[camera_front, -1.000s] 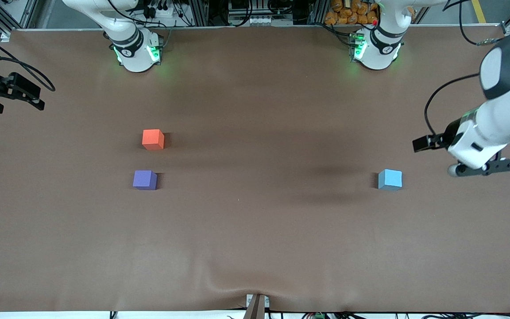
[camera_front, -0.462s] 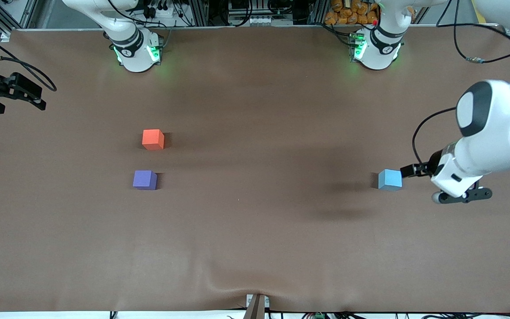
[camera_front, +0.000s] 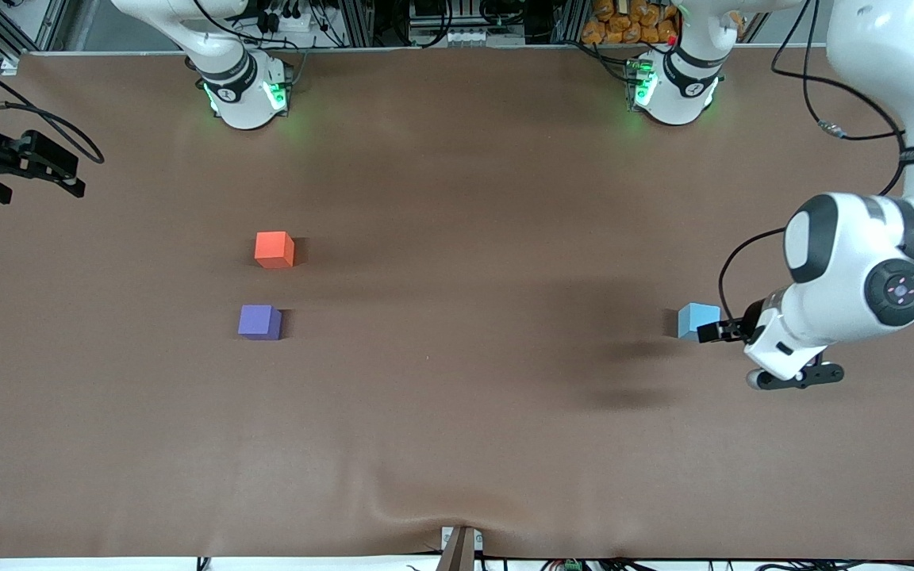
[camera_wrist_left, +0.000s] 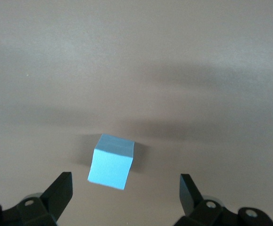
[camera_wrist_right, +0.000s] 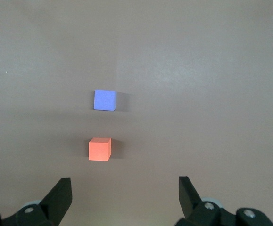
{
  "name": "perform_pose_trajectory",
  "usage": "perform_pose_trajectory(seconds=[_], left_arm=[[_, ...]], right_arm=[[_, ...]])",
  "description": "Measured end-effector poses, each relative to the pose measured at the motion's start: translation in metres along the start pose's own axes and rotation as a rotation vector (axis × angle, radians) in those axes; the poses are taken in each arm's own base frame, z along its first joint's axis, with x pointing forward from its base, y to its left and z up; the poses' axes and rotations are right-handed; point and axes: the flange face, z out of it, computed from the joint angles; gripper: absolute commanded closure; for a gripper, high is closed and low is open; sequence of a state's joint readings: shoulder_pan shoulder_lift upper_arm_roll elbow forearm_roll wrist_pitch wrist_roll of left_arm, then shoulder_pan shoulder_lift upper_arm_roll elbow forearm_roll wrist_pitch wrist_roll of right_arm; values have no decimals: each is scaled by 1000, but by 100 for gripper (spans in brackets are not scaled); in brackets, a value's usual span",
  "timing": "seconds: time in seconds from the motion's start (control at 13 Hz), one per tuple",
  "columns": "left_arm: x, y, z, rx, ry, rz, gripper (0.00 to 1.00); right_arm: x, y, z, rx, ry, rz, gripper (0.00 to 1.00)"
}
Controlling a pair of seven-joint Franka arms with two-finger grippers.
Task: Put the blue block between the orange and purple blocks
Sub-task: 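Reach the left gripper down to the light blue block, then close the left gripper around the light blue block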
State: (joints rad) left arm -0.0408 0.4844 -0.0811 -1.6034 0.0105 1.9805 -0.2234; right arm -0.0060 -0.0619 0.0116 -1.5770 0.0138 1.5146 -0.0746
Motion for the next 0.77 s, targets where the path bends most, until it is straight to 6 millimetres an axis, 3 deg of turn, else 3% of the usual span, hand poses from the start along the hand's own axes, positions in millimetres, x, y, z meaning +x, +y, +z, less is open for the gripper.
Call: perform_pose_trajectory(seconds=[0.23, 0.77], left_arm=[[2, 3, 32, 10, -38, 15, 0], [-20, -8, 93, 68, -103, 173, 0]], right_arm=[[0, 1, 1, 0, -1, 2, 0], [0, 1, 1, 0, -3, 2, 0]])
